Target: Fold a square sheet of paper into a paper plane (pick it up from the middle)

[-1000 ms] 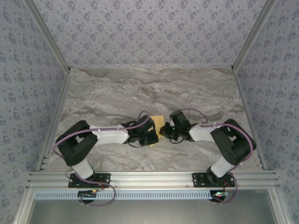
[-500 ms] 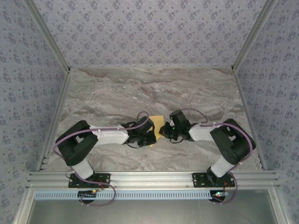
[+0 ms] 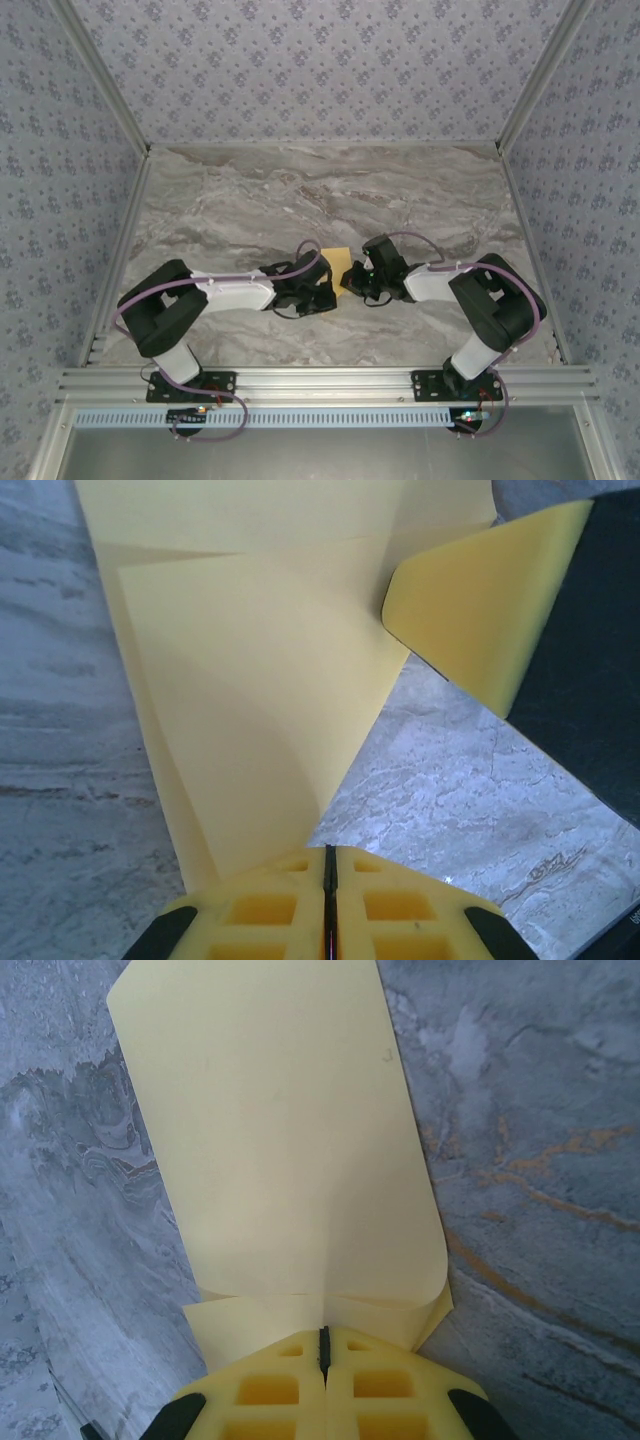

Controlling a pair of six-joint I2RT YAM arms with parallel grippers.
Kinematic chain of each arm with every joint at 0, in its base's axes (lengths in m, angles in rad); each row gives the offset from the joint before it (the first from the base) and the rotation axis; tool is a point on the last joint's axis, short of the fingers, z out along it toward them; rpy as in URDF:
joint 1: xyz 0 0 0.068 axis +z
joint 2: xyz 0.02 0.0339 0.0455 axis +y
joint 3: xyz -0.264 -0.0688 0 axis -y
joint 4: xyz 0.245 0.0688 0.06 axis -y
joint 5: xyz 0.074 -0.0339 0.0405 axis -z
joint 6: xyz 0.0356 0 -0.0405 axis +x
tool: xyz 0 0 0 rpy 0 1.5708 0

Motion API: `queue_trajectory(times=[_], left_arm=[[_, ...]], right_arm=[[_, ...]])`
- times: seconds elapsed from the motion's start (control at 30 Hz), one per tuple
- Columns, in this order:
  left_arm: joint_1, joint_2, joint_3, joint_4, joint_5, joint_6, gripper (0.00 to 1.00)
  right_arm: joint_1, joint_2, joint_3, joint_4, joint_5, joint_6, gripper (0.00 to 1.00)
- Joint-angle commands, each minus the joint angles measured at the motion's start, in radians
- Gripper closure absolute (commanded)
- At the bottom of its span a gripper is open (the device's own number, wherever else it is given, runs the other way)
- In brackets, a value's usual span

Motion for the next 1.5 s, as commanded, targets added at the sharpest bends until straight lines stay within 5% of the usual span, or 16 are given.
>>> queue_trajectory(times=[0.0, 1.17, 1.47], left_arm=[[-0.006, -0.014, -0.017, -0.032, -0.008, 0.014, 0.89], [0.026, -0.042, -0.069, -0.094, -0.06, 0.01, 0.9], [0.026, -0.003, -0.059, -0.121, -0.037, 0.01, 0.94]], right_arm=[[-0.007, 0.076, -0.039, -0.167, 0.095, 0.005, 1.0], [-0.01, 0.1, -0.03, -0.169, 0.088, -0.004, 1.0], [-0.02, 0.003, 0.034, -0.153, 0.013, -0.135, 1.0]])
